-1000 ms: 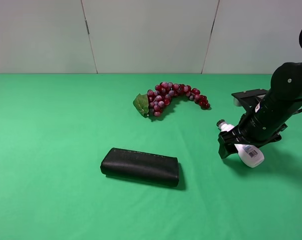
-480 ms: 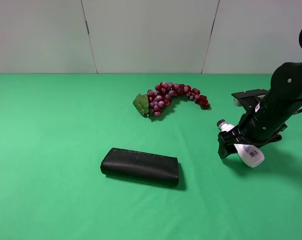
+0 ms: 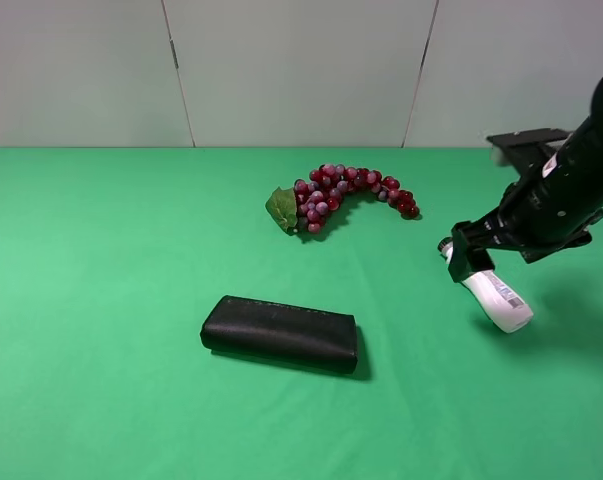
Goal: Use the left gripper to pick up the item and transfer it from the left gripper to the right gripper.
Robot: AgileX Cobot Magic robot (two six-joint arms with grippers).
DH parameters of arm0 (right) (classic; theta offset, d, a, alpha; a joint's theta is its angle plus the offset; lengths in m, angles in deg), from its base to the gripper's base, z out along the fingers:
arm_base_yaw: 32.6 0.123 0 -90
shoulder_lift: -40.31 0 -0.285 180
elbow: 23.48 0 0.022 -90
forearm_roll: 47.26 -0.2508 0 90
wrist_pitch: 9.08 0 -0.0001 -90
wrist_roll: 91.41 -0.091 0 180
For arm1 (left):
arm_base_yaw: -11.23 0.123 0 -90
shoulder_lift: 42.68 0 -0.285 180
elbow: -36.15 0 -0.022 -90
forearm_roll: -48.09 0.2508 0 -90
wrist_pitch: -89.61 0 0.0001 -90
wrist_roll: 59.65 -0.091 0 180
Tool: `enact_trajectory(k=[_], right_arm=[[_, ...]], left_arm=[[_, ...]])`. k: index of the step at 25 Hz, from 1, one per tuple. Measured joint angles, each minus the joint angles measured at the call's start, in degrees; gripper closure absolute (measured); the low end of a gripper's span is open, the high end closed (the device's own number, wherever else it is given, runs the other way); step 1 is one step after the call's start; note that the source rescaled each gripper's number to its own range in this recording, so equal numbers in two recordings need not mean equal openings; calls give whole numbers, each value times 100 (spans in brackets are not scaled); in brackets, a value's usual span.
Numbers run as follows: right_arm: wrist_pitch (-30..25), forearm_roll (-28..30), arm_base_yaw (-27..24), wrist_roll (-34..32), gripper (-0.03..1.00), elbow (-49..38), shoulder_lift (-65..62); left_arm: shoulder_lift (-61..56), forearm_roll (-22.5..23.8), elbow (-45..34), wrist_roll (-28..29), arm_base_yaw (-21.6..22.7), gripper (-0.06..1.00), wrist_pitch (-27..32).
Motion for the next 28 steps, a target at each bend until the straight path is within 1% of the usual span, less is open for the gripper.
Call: enact_trajectory(k=[12, 13, 19, 28], right_arm=[[-1027, 21, 0, 0, -3, 0, -2080], [-1027, 21, 0, 0, -3, 0, -2080], [-1566, 21, 0, -25, -3, -29, -3275], [-1933, -15, 0, -156, -3, -954, -5464]], left_arm=[[0, 0, 0, 0, 0, -5, 0], [0, 0, 0, 0, 0, -5, 0], [0, 0, 0, 0, 0, -5, 0], [0, 0, 0, 0, 0, -5, 0]])
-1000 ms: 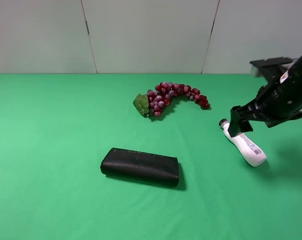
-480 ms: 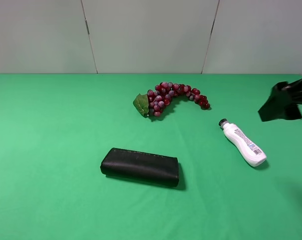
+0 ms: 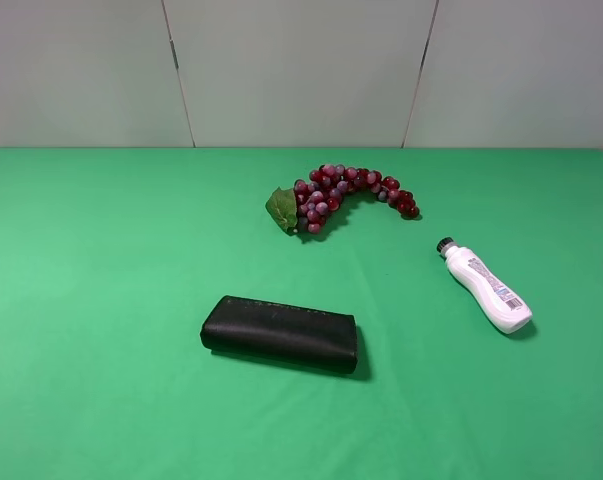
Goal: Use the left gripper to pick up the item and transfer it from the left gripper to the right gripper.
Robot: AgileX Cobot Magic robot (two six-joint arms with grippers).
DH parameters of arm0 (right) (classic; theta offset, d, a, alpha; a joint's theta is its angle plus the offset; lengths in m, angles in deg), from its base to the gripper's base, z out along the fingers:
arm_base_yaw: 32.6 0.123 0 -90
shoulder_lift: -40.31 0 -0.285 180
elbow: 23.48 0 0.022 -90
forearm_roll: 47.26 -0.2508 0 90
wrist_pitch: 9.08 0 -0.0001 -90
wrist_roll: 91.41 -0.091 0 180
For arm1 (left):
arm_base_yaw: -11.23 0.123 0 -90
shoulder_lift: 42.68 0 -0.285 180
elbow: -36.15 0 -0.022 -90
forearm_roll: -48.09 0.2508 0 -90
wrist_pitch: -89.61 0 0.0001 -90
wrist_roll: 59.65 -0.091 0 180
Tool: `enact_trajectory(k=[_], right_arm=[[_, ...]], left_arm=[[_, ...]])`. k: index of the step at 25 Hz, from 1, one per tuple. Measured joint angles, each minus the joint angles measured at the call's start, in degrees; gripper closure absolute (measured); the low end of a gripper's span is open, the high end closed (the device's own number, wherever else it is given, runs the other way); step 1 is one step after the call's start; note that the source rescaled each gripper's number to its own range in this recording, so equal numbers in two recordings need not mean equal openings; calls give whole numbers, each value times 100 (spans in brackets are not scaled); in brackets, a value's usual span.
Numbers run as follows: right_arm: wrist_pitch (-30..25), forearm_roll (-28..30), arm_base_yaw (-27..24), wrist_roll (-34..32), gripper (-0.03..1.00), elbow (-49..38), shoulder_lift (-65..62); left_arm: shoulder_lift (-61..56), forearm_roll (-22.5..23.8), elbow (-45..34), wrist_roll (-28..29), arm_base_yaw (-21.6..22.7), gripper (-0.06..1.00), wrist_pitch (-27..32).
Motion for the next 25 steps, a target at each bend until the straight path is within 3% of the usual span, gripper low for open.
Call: enact_trajectory(k=[11, 25], right_arm=[[-31, -100, 0, -127, -3, -807, -2962], [-78, -100, 0, -228, -3, -966, -3193]], left_arm=[[0, 0, 0, 0, 0, -5, 0], [0, 0, 0, 0, 0, -5, 0]])
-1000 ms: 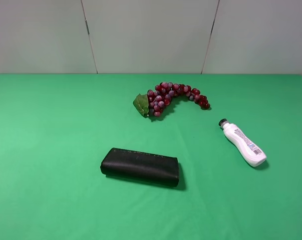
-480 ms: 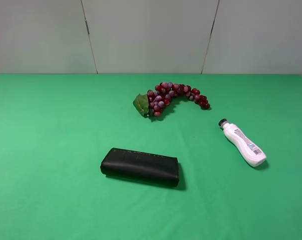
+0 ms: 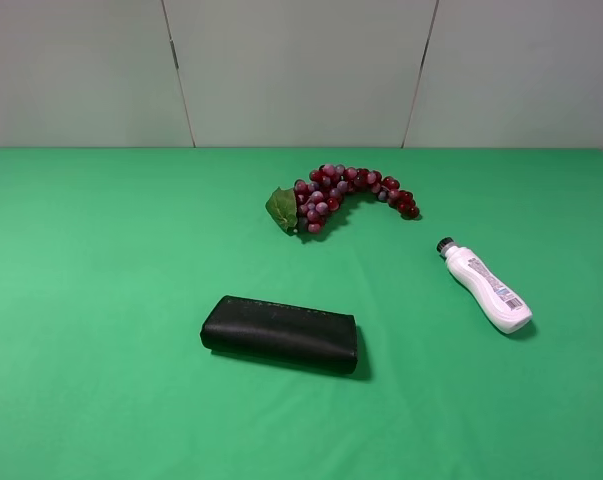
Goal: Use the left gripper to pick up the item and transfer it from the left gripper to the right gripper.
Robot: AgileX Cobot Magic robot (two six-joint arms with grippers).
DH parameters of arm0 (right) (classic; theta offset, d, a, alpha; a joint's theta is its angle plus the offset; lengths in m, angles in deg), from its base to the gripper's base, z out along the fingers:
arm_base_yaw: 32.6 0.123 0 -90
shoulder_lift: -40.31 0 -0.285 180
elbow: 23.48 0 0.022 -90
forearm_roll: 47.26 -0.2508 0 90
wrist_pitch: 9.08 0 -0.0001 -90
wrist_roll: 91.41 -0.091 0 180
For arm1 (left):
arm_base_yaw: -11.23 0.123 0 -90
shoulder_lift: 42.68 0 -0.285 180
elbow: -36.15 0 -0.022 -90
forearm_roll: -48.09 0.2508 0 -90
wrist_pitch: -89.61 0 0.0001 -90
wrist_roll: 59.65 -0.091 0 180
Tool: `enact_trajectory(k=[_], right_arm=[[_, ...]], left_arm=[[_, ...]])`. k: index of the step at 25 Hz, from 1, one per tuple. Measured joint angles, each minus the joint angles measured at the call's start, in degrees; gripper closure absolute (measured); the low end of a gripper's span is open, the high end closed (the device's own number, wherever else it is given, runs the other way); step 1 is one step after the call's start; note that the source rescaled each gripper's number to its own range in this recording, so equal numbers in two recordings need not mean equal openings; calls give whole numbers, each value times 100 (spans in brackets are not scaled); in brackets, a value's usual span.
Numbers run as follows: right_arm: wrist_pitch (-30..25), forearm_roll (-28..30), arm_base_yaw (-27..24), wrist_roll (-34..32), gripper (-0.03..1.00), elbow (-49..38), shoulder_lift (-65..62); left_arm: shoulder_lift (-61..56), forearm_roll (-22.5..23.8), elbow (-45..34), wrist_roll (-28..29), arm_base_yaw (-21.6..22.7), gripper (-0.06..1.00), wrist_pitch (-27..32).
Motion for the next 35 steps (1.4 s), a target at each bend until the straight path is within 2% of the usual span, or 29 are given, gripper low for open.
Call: enact_trajectory(k=[10, 16, 21, 35], right_arm=[[0, -29, -113, -12, -3, 0, 0], [0, -59, -1089, -23, -3, 0, 0], [0, -59, -1560, -23, -3, 0, 0], [0, -66, -1627, -23, -3, 0, 0]], left_arm=[[0, 0, 0, 0, 0, -5, 0], [0, 0, 0, 0, 0, -5, 0], [0, 0, 0, 0, 0, -5, 0], [-107, 0, -2, 0, 0, -5, 0]])
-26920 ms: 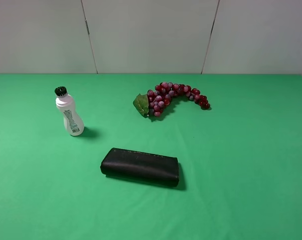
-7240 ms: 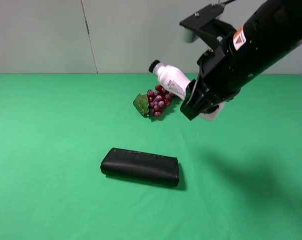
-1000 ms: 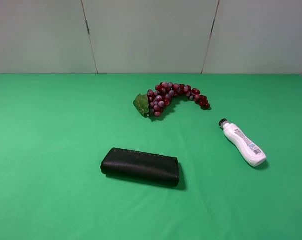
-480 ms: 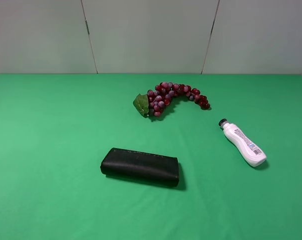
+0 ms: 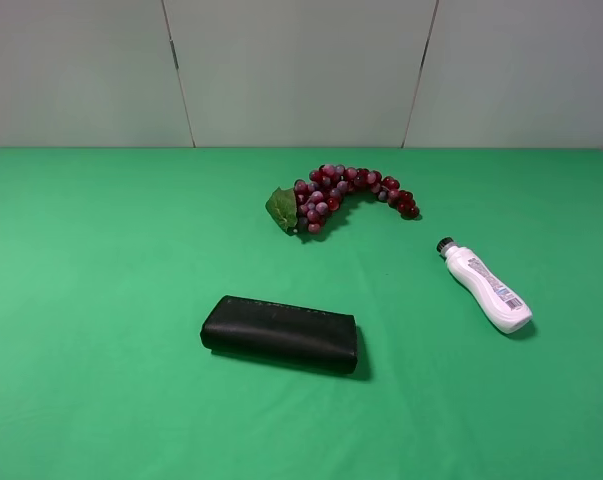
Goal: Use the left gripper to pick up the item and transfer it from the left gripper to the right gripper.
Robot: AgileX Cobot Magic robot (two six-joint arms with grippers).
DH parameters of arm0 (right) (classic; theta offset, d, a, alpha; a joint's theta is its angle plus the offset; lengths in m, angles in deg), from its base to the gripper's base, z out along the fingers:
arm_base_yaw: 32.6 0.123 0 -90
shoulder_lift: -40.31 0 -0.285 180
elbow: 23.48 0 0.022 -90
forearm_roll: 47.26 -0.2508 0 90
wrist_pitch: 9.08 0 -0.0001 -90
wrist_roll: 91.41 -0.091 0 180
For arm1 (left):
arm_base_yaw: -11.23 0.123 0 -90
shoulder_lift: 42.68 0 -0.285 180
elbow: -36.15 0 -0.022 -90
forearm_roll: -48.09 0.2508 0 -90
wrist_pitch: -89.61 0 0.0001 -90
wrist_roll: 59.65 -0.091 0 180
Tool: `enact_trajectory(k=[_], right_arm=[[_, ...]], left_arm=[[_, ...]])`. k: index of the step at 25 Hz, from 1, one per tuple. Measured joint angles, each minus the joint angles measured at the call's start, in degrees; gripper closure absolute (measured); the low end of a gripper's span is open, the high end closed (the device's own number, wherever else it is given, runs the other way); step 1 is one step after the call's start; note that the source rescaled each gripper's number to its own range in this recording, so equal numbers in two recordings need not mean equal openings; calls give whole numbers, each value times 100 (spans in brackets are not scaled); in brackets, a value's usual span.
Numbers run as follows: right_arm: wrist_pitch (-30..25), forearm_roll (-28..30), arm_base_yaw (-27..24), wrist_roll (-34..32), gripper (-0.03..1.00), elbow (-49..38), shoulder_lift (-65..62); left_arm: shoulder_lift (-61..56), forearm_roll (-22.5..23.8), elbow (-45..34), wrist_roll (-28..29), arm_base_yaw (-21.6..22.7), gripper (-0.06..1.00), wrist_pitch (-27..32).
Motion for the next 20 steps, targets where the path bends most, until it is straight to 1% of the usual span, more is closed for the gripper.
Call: enact_trajectory(k=[4, 20], right_arm=[[0, -6, -11, 0, -3, 0, 0], [0, -34, -39, 0, -3, 0, 0]], left_arm=[[-350, 0, 0, 0, 0, -5, -6], [-356, 22, 0, 0, 0, -5, 2]])
